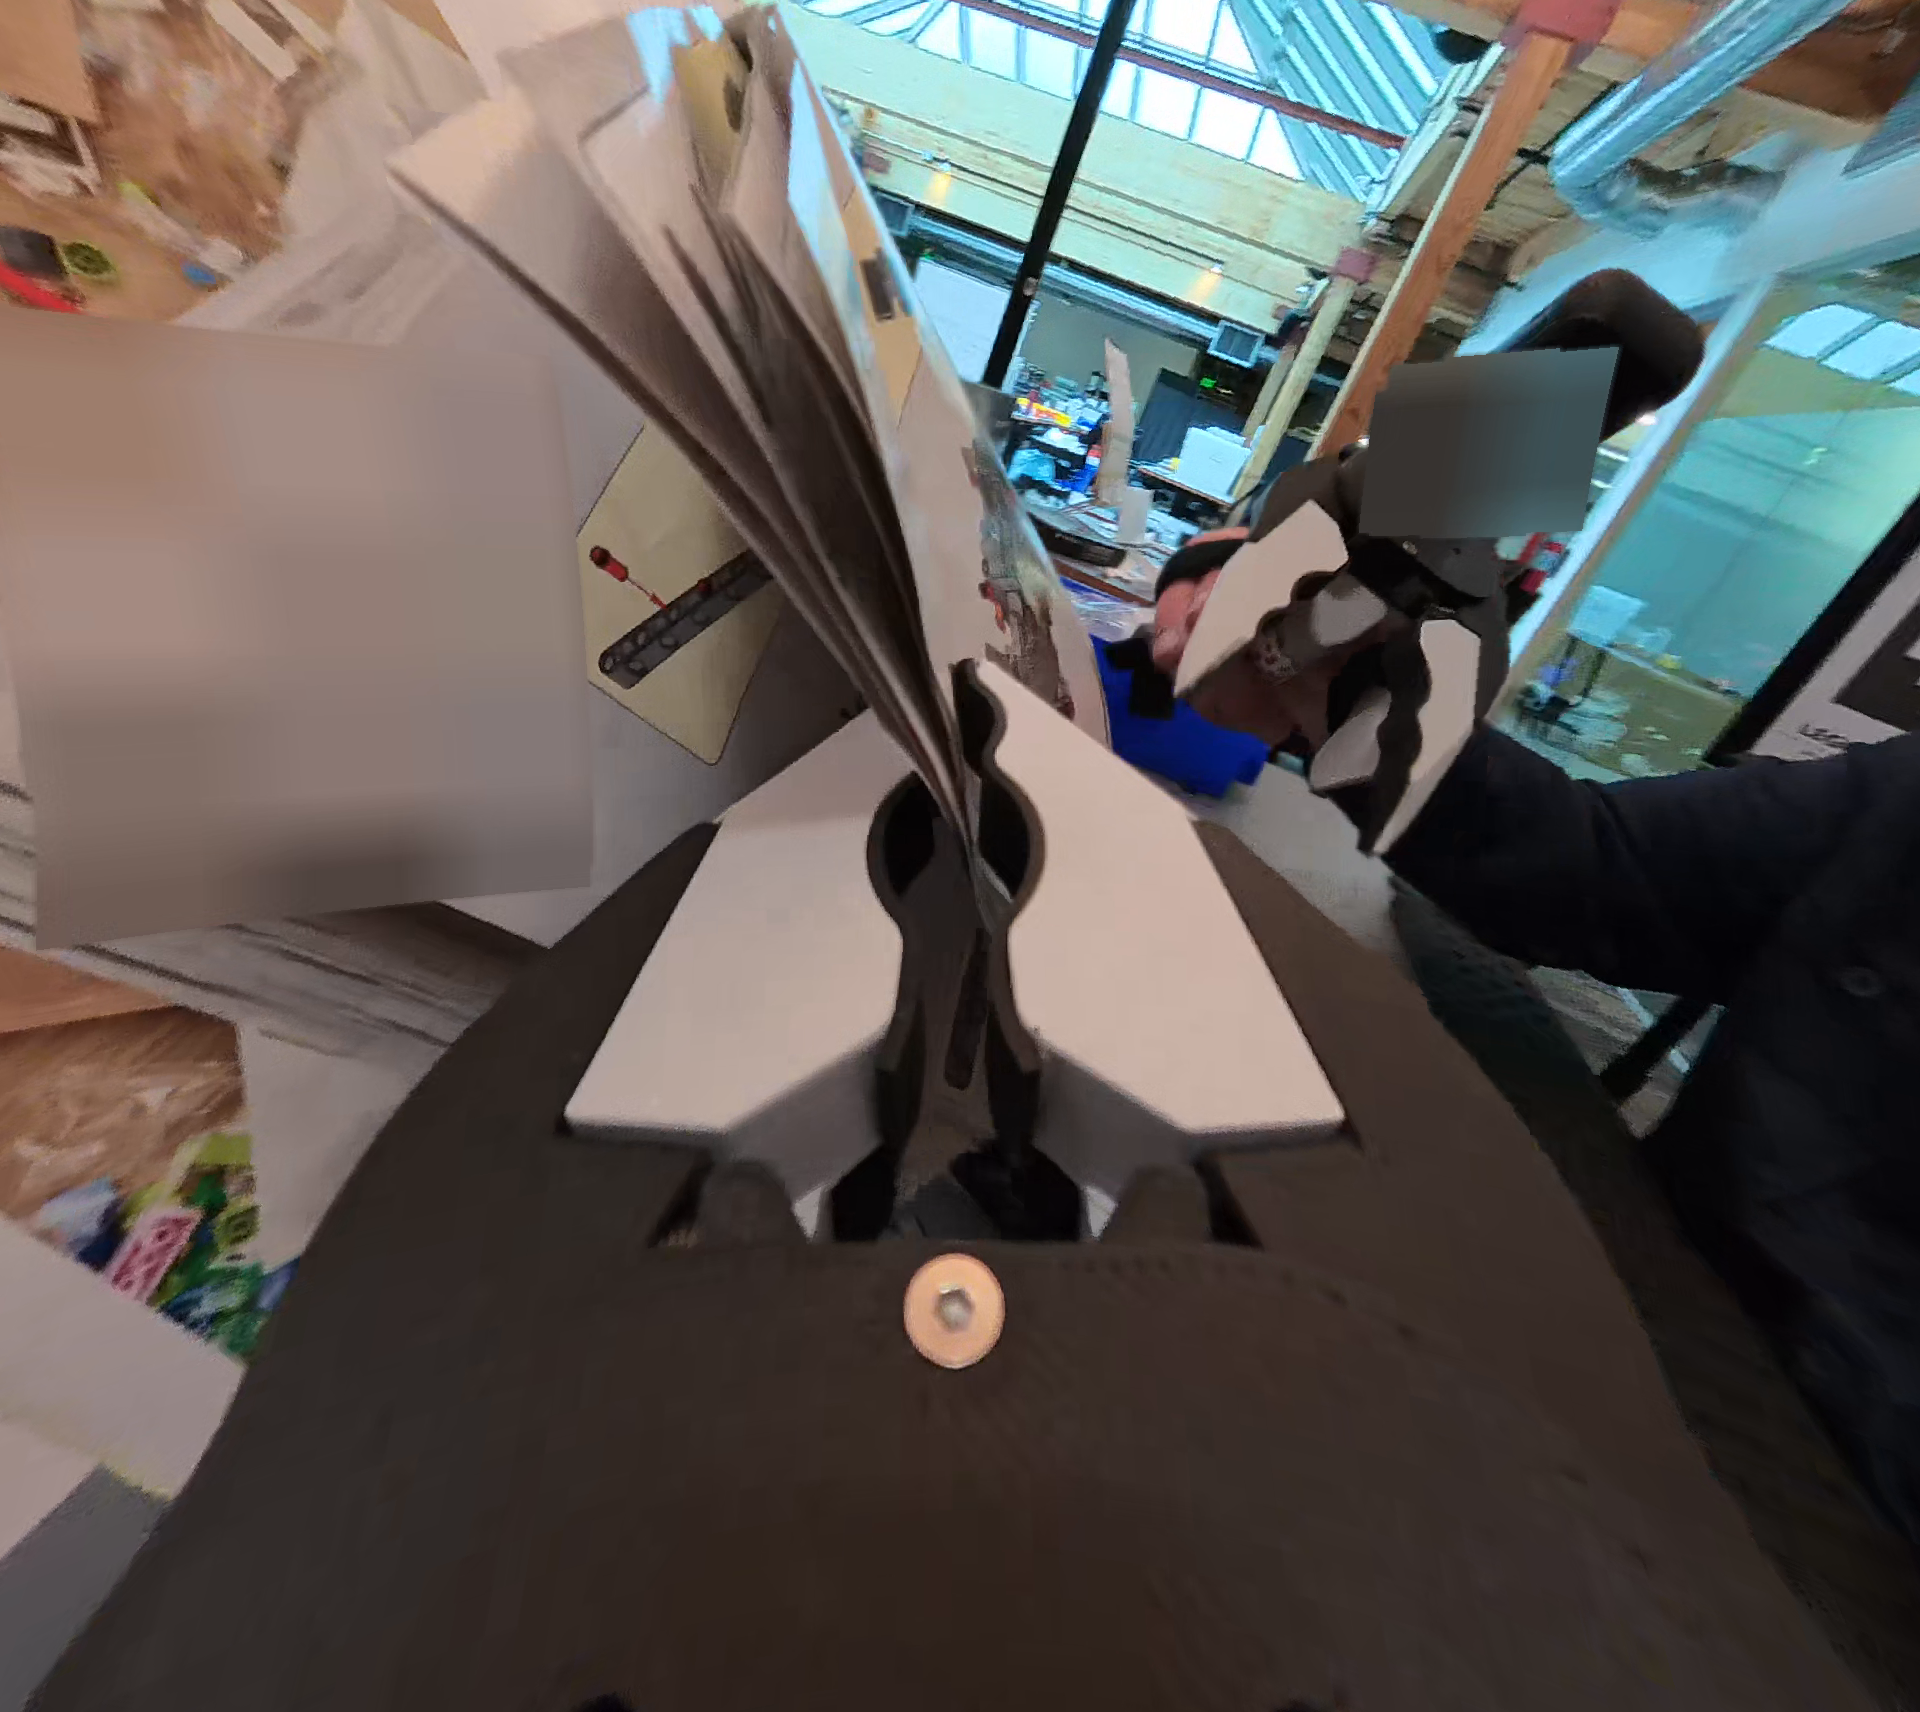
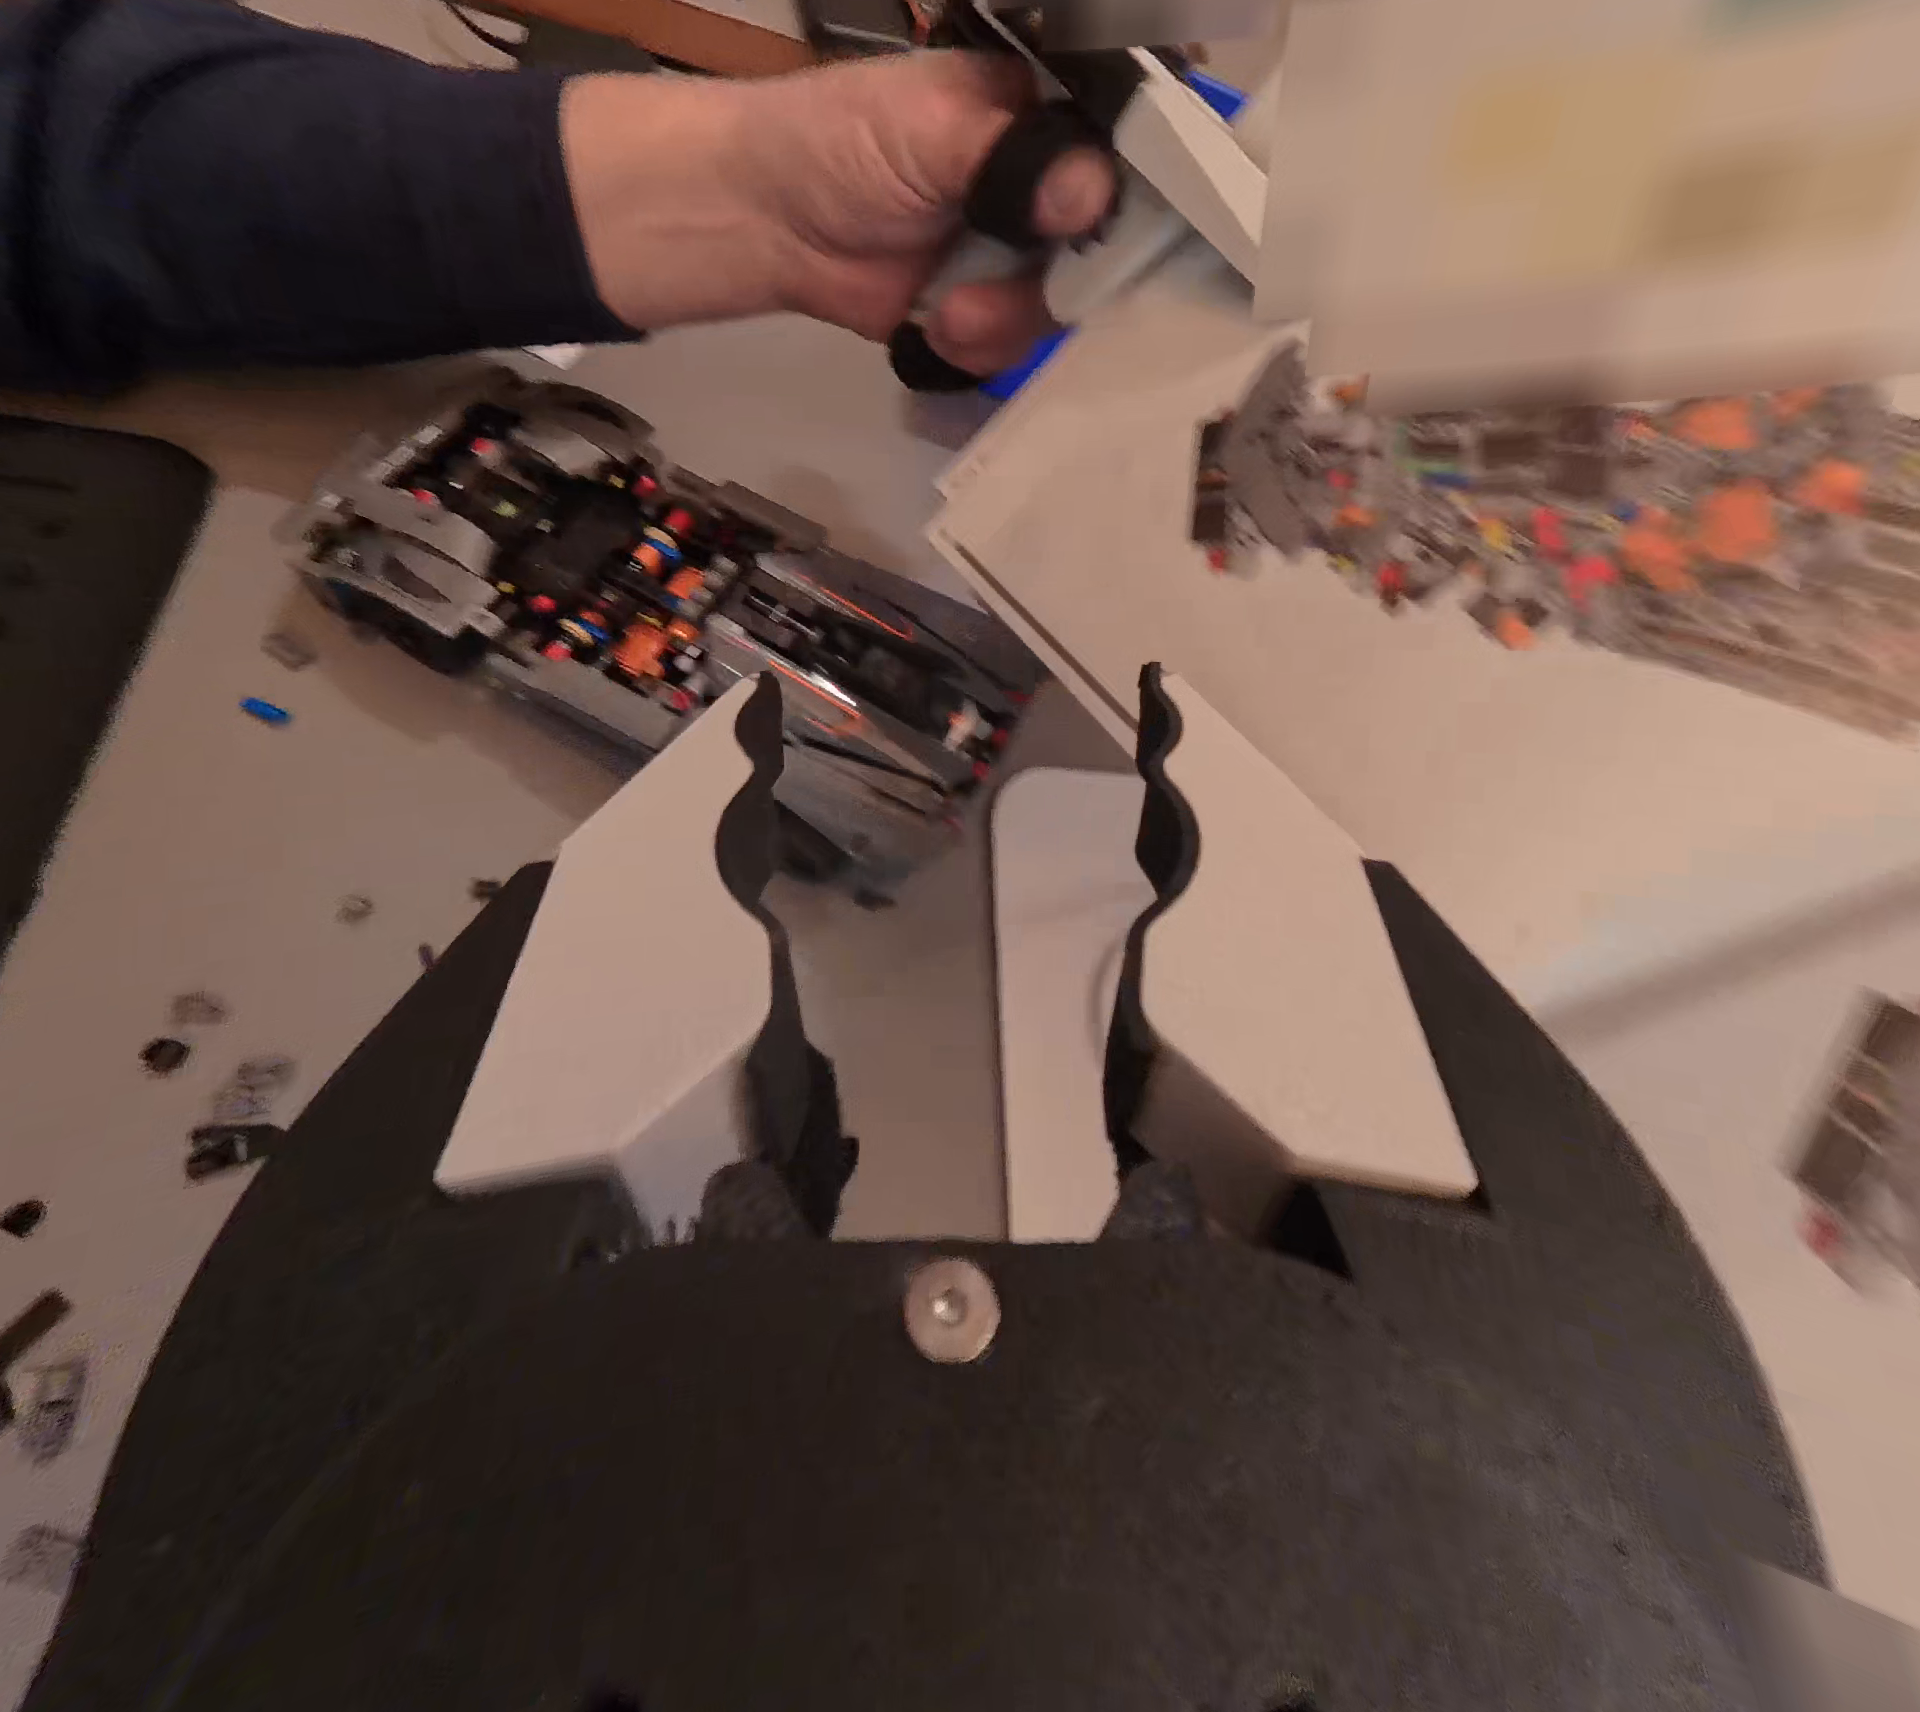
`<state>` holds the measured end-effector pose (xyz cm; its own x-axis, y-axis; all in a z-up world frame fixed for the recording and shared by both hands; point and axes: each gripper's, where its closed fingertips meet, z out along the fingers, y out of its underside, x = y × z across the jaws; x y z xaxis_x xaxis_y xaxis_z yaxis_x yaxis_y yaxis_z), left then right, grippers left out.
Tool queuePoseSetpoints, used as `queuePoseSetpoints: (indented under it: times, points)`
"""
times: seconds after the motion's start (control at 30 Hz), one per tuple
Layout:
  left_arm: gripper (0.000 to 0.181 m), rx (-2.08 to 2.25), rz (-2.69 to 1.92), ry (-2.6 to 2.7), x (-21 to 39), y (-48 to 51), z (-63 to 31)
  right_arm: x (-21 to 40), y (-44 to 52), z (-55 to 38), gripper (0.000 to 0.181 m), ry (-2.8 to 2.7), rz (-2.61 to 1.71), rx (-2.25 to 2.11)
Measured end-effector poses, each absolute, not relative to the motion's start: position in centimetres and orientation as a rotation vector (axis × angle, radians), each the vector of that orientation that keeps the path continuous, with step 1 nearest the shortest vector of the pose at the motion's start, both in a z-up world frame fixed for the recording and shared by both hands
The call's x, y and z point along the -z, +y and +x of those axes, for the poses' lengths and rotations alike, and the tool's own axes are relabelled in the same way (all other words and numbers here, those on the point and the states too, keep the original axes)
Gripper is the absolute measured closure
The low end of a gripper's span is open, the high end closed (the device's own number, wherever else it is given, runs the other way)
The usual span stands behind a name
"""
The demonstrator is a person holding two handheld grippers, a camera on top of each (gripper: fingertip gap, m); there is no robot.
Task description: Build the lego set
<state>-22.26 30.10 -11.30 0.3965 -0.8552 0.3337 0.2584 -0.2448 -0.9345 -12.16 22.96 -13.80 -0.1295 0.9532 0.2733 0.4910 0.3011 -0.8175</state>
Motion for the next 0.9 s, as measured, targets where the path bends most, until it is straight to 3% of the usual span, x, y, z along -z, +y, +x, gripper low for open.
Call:
queuePoseSetpoints:
  times: [0.27, 0.6, 0.67, 0.73, 0.9]
  points:
    - [0.181, 0.919, -1.511, 0.528, 10.1, 31.7, -24.9, 14.7, 28.5, -8.2, 0.119, -1.738, -1.336, -0.332]
    - [0.181, 0.71, -1.594, 0.577, 8.2, 35.2, -26.3, 17.4, 29.8, -12.0, 0.125, -1.884, -1.103, 0.095]
    - [0.181, 0.703, -1.597, 0.579, 7.8, 35.7, -26.6, 16.9, 30.0, -13.1, 0.138, -1.852, -1.059, 0.123]
    - [0.181, 0.735, -1.605, 0.573, 7.8, 36.0, -26.7, 16.6, 30.0, -14.4, 0.122, -1.833, -1.095, 0.049]
    - [0.179, 0.814, -1.62, 0.566, 8.2, 36.7, -26.7, 16.0, 31.2, -16.8, 0.119, -1.802, -1.169, 0.004]
